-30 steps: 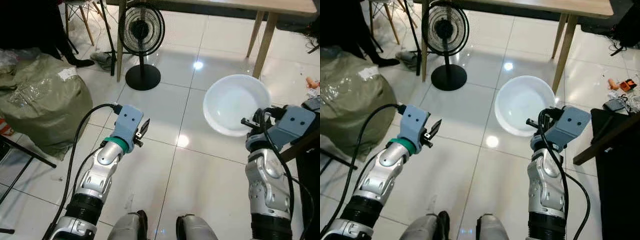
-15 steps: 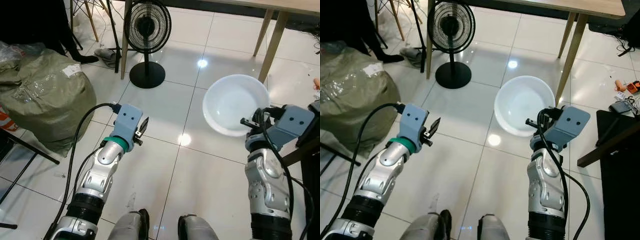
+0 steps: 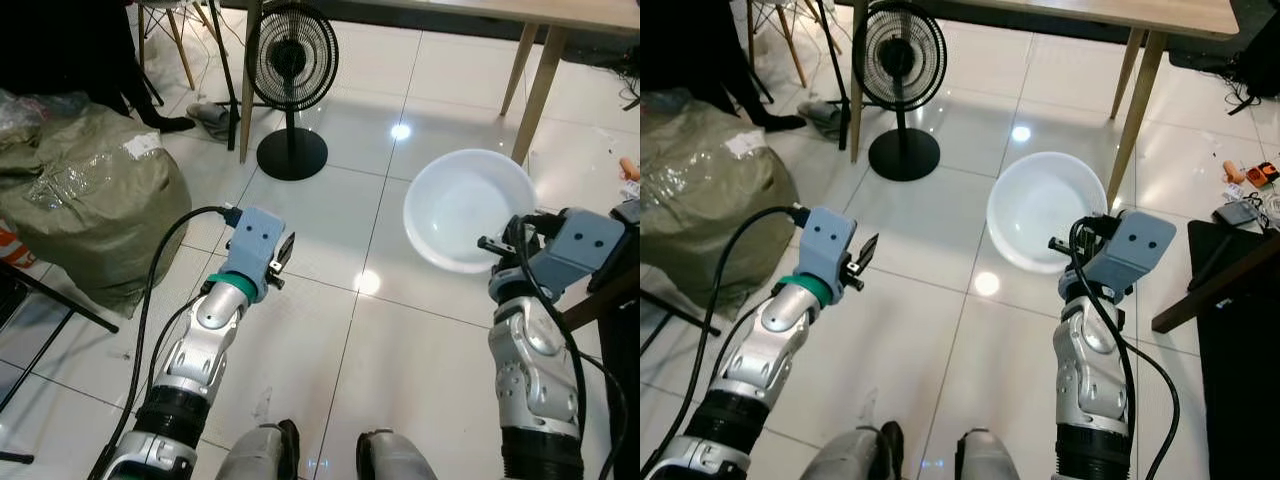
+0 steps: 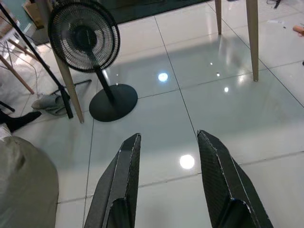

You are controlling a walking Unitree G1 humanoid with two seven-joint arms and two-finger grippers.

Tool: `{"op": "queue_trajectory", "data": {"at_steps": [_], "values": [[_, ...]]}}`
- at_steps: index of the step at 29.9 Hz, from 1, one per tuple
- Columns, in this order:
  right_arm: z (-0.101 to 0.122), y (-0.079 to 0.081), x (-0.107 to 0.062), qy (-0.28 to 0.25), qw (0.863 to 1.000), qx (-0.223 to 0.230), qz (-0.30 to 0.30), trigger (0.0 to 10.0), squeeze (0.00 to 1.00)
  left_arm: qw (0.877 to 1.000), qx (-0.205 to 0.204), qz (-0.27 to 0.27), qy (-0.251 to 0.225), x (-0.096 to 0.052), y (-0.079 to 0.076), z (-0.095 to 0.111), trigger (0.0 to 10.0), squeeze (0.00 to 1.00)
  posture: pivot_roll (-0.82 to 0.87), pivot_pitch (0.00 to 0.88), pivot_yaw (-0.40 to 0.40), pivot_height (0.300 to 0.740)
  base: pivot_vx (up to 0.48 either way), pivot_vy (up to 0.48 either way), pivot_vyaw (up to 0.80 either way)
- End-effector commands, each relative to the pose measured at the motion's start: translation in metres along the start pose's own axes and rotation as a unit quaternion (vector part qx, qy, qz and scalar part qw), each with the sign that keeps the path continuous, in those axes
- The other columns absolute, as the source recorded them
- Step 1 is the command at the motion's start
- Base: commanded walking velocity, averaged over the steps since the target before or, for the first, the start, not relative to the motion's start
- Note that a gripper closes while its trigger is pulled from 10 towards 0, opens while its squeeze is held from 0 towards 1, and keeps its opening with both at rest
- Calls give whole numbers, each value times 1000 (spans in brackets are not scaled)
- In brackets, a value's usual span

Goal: Setting the table

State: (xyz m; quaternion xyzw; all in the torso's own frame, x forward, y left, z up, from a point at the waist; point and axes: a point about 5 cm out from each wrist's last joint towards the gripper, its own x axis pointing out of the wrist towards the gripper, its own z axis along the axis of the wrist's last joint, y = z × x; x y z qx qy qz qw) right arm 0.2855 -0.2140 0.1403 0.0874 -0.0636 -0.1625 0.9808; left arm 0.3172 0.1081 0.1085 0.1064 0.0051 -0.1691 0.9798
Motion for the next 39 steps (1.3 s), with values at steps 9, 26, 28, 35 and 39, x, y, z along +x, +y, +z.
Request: {"op": "queue_trajectory", "data": {"at_steps": [9, 26, 28, 35, 39], "values": [[-4, -1, -1, 6, 1000, -8, 4, 10000, 0, 1000, 5, 6, 4, -1, 3, -3, 10000, 47, -73, 24, 100, 740, 480, 0, -356], [-4, -1, -1, 9, 1000, -7, 3, 10000, 0, 1000, 5, 4, 3, 0, 1, -3, 10000, 43, -73, 37, 100, 740, 480, 0, -800], [-4, -1, 0, 8, 1000, -6, 3, 10000, 0, 1000, 6, 3, 3, 0, 1, -3, 10000, 47, -73, 37, 100, 740, 480, 0, -800], [-4, 0, 1, 8, 1000, -5, 2, 10000, 0, 1000, 9, 4, 0, 1, 2, -2, 10000, 43, -66, 31, 100, 740, 480, 0, -800], [-4, 0, 2, 8, 1000, 0, 1, 10000, 0, 1000, 26, -3, -10, 0, 1, 0, 10000, 43, -66, 30, 99, 740, 480, 0, -800]]}}
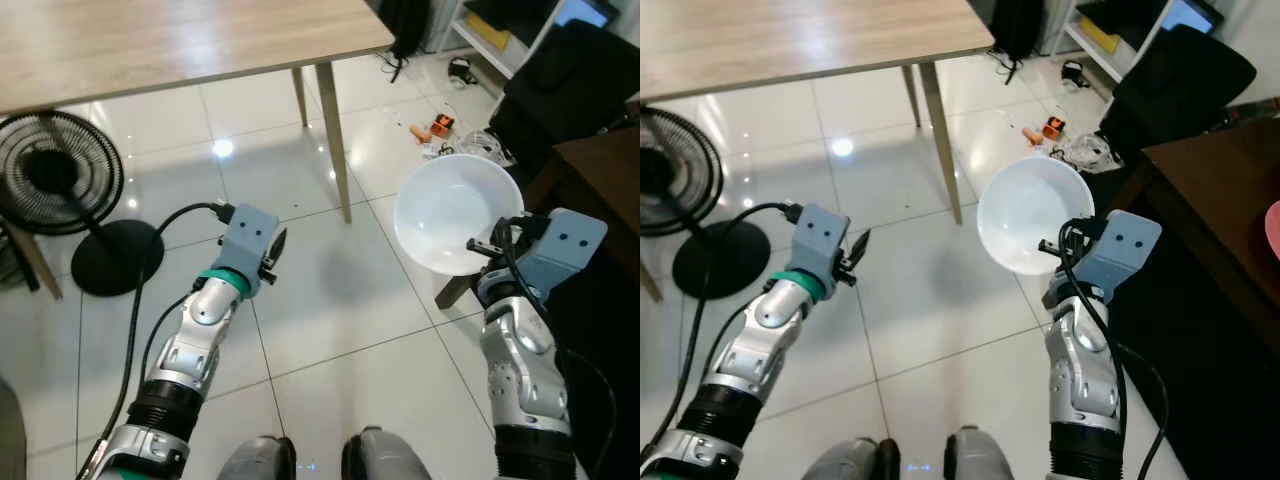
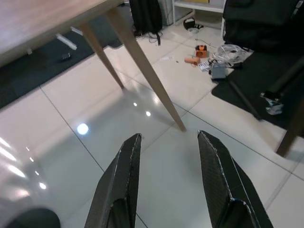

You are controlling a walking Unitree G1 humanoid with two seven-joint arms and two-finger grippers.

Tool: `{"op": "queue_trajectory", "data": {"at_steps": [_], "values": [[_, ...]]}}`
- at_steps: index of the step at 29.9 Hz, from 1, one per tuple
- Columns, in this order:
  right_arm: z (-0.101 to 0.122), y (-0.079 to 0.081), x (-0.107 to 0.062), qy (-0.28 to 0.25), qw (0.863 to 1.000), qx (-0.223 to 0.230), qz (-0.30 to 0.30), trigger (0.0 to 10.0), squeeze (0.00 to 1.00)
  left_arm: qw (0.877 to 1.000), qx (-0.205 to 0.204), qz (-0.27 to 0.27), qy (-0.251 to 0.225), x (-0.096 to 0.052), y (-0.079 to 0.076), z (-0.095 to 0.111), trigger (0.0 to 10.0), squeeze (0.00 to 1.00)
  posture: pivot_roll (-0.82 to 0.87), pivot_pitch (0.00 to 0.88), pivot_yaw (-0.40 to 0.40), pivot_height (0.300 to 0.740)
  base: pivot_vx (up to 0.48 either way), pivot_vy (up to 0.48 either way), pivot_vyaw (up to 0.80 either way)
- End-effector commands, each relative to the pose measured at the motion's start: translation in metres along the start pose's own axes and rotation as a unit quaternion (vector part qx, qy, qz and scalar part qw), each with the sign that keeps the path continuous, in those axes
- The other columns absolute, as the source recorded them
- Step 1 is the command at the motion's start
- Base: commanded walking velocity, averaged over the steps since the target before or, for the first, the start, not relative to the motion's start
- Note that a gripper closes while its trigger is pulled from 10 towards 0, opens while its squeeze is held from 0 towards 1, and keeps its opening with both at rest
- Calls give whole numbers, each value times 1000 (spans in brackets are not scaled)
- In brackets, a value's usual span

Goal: Setting the table

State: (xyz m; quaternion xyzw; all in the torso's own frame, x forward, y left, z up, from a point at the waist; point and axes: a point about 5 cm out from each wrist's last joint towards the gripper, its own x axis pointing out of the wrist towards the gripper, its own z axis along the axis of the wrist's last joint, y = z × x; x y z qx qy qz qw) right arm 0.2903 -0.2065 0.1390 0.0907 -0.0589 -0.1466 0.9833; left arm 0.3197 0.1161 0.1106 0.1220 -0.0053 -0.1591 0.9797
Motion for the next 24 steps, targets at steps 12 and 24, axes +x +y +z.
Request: {"op": "queue_trajectory", "data": {"at_steps": [12, 24], "values": [[22, -29, 6, -42, 998, 15, -46, 10000, 0, 986, 79, -80, -119, -5, -22, 41, 10000, 35, -67, 34, 98, 740, 480, 0, -800], [20, -26, 6, -37, 998, 25, -46, 10000, 0, 969, 104, -148, -165, -11, -42, 59, 10000, 27, -64, 33, 101, 740, 480, 0, -800]]}}
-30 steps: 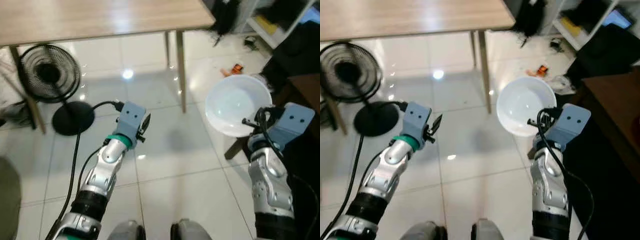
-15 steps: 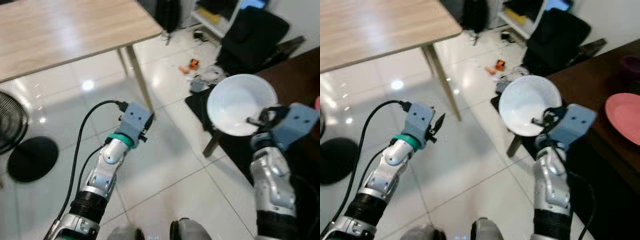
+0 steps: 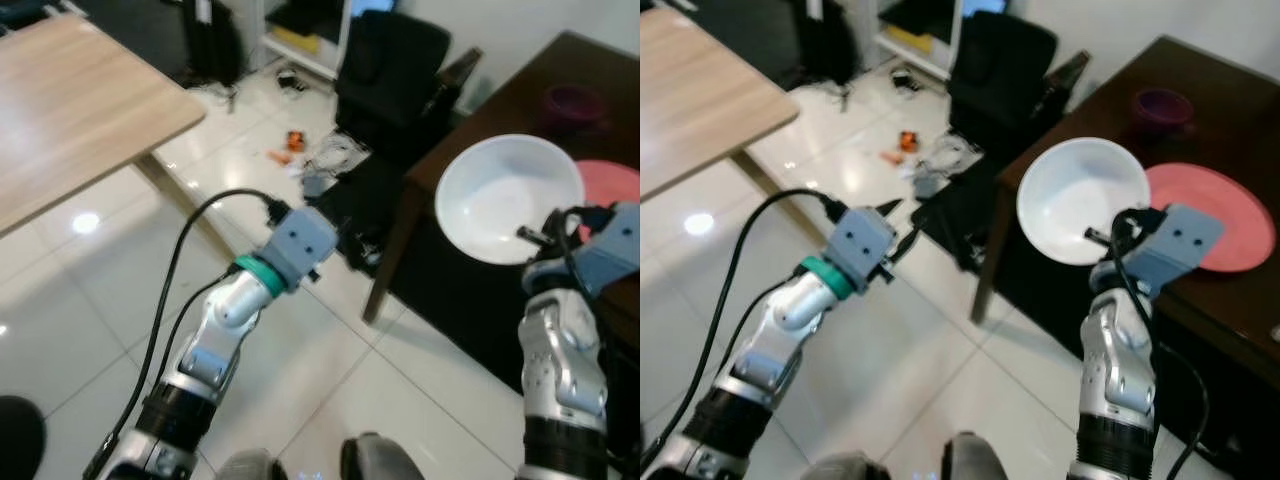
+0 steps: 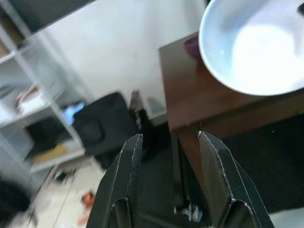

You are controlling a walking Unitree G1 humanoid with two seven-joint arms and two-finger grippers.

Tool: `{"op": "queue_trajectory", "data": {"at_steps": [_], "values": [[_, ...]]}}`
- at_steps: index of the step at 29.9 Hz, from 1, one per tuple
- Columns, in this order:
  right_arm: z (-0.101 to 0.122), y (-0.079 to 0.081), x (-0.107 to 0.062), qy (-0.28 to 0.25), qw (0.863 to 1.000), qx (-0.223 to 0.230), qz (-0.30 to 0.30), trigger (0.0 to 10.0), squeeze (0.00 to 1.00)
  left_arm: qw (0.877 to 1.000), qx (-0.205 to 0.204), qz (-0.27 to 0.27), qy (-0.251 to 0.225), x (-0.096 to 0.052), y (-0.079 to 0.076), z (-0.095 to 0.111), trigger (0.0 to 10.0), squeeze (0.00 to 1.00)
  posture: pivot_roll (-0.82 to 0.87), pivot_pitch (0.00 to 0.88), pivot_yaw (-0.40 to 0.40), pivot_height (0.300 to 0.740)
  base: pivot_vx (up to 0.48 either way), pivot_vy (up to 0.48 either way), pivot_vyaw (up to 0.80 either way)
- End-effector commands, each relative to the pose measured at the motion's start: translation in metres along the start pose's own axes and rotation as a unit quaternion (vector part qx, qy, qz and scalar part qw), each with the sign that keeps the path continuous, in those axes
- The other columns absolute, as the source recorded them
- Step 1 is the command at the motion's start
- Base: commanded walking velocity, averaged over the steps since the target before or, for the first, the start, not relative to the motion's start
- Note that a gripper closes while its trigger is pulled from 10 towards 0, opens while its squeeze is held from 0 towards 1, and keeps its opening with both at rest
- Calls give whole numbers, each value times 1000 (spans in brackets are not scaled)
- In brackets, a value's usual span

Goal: Setting the table

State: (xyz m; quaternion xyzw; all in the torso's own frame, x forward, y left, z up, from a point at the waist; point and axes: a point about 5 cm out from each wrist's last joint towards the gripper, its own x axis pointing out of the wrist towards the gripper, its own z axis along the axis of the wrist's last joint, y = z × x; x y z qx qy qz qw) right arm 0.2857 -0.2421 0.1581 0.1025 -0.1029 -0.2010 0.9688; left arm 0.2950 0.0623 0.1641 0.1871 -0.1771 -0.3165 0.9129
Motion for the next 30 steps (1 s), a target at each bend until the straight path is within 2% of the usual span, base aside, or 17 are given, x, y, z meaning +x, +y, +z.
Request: {"op": "queue_trajectory", "data": {"at_steps": [1, 9, 23, 27, 30], "values": [[-5, 4, -3, 10, 1000, 9, 6, 10000, 0, 1000, 3, -6, 12, -5, -1, -5, 10000, 27, -64, 33, 101, 740, 480, 0, -800], [-5, 2, -2, 12, 1000, 4, 5, 10000, 0, 1000, 6, -30, -3, -4, -6, 0, 10000, 31, -73, 21, 99, 740, 480, 0, -800], [-4, 1, -1, 9, 1000, 0, 4, 10000, 0, 999, -9, -41, -12, -3, -7, 5, 10000, 27, -72, 21, 98, 740, 480, 0, -800], [-5, -1, -1, 10, 1000, -5, -4, 10000, 0, 998, -22, -47, -18, -3, -8, 8, 10000, 24, -70, 22, 96, 740, 466, 0, -800], [-4, -3, -1, 5, 1000, -5, -12, 10000, 0, 998, -36, -49, -18, -3, -7, 10, 10000, 0, -69, 22, 93, 740, 102, 0, -800]]}}
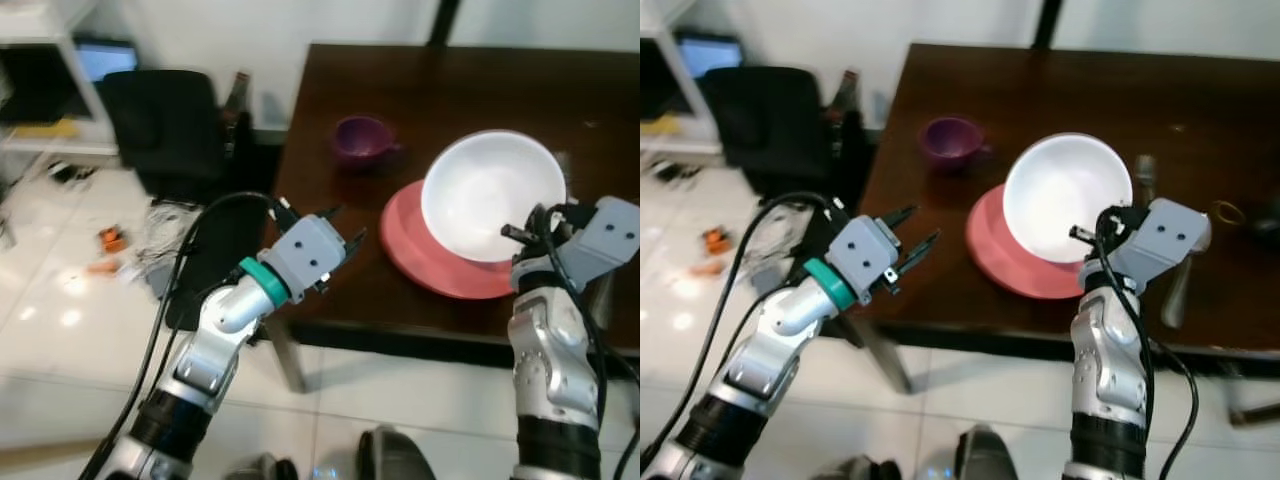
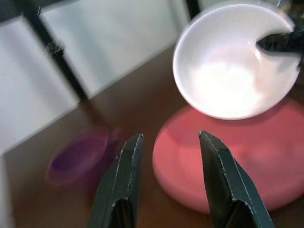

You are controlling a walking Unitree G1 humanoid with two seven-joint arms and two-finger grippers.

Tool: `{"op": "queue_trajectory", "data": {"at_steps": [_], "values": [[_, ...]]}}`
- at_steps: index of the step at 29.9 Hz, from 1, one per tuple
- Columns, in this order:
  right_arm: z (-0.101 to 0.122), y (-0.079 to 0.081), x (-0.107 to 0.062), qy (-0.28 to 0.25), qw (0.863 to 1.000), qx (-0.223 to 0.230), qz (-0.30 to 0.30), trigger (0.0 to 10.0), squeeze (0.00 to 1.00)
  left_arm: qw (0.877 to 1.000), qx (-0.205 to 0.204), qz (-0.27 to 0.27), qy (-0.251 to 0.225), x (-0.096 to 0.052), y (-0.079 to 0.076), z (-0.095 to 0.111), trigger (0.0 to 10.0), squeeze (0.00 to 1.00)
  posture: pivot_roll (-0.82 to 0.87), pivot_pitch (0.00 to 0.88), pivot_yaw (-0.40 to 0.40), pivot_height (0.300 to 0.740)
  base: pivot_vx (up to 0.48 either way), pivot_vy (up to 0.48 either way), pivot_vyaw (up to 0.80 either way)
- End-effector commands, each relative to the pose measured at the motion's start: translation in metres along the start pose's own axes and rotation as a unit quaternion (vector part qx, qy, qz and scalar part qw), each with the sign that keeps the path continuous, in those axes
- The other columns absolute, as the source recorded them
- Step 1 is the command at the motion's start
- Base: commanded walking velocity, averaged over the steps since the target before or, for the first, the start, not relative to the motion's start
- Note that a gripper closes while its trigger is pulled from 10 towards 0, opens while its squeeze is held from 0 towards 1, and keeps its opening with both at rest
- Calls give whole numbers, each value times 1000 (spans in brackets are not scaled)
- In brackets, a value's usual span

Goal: Setting the table

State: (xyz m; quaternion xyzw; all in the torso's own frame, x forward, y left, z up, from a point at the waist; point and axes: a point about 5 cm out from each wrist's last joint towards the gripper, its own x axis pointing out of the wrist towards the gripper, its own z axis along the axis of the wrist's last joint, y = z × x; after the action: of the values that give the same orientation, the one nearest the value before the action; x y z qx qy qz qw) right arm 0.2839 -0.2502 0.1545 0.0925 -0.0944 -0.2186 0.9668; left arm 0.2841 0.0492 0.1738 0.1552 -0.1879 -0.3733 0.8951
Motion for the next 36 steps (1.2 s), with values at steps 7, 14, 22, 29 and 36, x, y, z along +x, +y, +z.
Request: {"op": "queue_trajectory", "data": {"at_steps": [7, 14, 22, 29, 36], "values": [[4, 5, 0, -18, 1000, -4, -1, 10000, 0, 1000, -11, -8, 7, -8, 8, -1, 10000, 0, -66, 26, 88, 740, 0, 0, 0], [6, 6, 0, -24, 1000, -2, 1, 10000, 0, 1000, -16, -12, 0, -9, 9, 4, 10000, 0, -61, 28, 86, 740, 0, 0, 0], [6, 8, 0, -26, 1000, -3, 6, 10000, 0, 1000, -28, -4, 7, -8, 10, 2, 10000, 0, -63, 29, 86, 740, 0, 0, 0], [17, 23, 0, -42, 998, -3, 50, 10000, 0, 997, -56, 38, 22, -4, 23, -2, 10000, 0, -59, 63, 83, 740, 0, 0, 0], [33, 69, -21, -28, 965, 50, 257, 10000, 0, 994, -72, 72, 25, -6, 52, 6, 10000, 0, -44, 86, 78, 740, 0, 0, 0]]}}
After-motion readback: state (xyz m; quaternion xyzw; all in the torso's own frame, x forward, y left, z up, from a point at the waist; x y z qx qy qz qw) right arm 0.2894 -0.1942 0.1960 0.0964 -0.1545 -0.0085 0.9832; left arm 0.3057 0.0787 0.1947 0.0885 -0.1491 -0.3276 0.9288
